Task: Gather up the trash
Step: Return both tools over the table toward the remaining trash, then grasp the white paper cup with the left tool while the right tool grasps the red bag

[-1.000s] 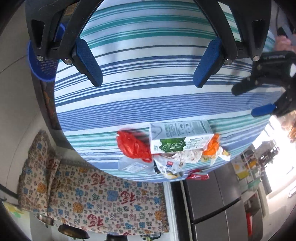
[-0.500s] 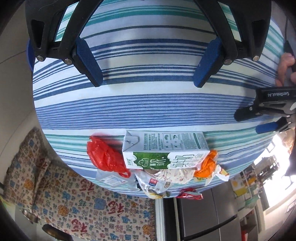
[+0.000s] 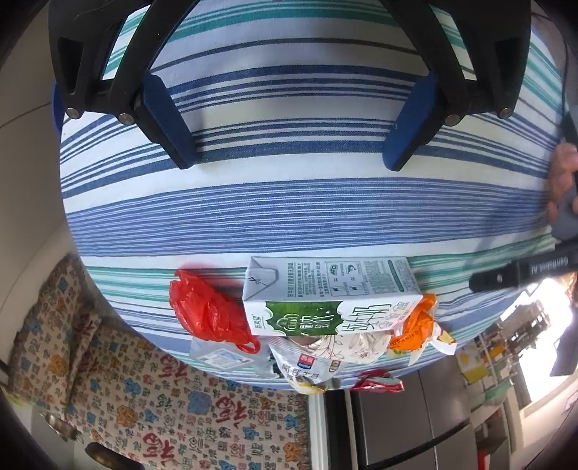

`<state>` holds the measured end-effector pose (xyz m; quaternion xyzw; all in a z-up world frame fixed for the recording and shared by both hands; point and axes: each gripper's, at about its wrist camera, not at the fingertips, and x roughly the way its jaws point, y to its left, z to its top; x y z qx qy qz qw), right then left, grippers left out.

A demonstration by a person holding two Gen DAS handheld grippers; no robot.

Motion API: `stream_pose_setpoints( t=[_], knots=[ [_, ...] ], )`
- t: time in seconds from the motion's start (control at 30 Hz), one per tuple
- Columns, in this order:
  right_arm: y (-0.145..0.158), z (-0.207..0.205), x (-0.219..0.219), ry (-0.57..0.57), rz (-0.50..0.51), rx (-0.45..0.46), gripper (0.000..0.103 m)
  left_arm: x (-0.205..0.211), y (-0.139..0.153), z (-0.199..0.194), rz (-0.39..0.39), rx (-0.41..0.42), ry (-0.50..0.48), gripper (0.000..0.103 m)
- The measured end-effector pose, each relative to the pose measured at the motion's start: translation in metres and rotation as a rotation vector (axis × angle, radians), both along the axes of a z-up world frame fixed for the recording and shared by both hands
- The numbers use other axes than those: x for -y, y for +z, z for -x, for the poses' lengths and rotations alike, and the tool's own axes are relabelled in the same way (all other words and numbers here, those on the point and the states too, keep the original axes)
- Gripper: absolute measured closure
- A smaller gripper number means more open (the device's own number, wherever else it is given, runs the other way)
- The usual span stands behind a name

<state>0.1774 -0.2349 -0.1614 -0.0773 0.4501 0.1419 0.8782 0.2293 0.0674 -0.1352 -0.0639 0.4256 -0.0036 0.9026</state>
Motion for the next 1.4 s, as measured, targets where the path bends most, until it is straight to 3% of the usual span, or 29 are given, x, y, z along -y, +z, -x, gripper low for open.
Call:
stream_pose_setpoints(
  t=[0.2,0.4,0.5,0.53,0.57,0.6,0.67,0.87,1.07,1.27,1.4],
  knots=[
    [0.000,-0.001,0.000,0.002,-0.001,-0.001,0.000,-0.032,0.013,-0.047,0.079,0.036,0.034,0.003],
    [0.000,-0.001,0.000,0.002,-0.001,0.000,0.000,-0.036,0.006,-0.082,0.117,0.037,0.056,0.022],
    [0.000,-0.002,0.000,0.002,-0.002,0.000,0.000,-0.032,-0.002,-0.094,0.111,0.018,0.054,0.047],
    [0.000,-0.001,0.000,0.001,-0.002,0.000,0.000,-0.031,-0.005,-0.097,0.105,0.009,0.047,0.069],
    [0.000,-0.001,0.000,0.001,-0.002,0.001,0.000,-0.029,-0.007,-0.099,0.101,-0.001,0.040,0.085],
    [0.000,-0.002,-0.001,0.001,-0.002,0.001,0.000,-0.029,-0.008,-0.098,0.106,0.004,0.035,0.084],
    [0.000,-0.002,-0.001,0.001,-0.002,0.001,0.000,-0.031,-0.004,-0.093,0.098,0.023,0.043,0.096],
    [0.003,-0.007,0.004,0.013,-0.043,-0.003,0.001,-0.039,0.014,-0.058,0.093,0.004,-0.016,0.097],
    [0.007,-0.029,0.037,-0.070,-0.117,-0.008,0.001,-0.032,0.025,0.004,0.065,-0.035,-0.142,0.097],
    [0.030,-0.058,0.068,-0.159,-0.113,0.096,0.002,-0.004,0.020,0.040,0.074,-0.068,-0.247,0.097],
    [0.033,-0.085,0.059,-0.055,-0.074,0.070,0.012,0.018,0.015,0.048,0.050,-0.081,-0.304,0.097]
  ],
)
